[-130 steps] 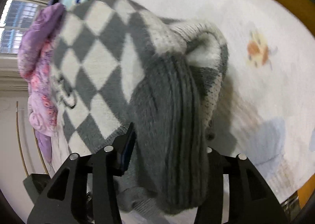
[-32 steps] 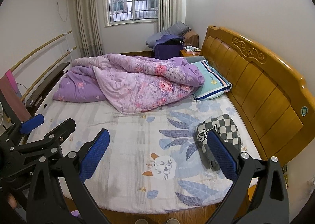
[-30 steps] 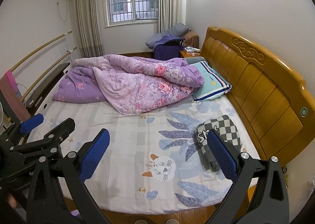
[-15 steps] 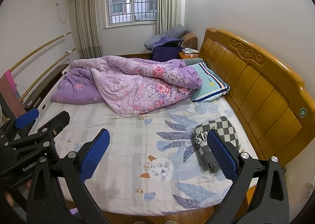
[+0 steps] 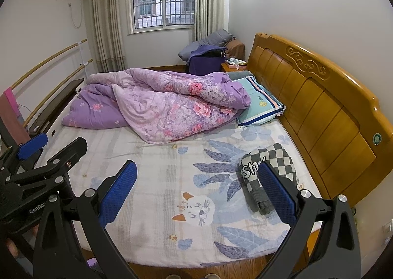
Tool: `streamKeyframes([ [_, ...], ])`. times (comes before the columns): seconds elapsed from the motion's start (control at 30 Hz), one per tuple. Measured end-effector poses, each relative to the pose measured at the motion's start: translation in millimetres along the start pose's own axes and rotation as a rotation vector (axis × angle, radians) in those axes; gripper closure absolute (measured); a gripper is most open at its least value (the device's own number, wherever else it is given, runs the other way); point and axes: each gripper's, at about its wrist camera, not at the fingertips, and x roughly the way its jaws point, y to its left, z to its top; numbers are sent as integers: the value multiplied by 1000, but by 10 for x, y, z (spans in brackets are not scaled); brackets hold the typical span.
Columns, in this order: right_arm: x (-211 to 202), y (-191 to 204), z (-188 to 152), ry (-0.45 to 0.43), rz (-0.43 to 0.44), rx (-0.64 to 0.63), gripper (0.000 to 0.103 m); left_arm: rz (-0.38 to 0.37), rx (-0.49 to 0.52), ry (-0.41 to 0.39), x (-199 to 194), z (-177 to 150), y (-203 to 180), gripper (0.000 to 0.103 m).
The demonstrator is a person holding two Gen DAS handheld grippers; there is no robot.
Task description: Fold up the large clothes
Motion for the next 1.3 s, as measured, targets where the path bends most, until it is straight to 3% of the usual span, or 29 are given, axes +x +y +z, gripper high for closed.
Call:
streamKeyframes([
  [1.3,-1,-61,-44,5,-11,10,8,-16,44,-21,99,102,-48,8],
])
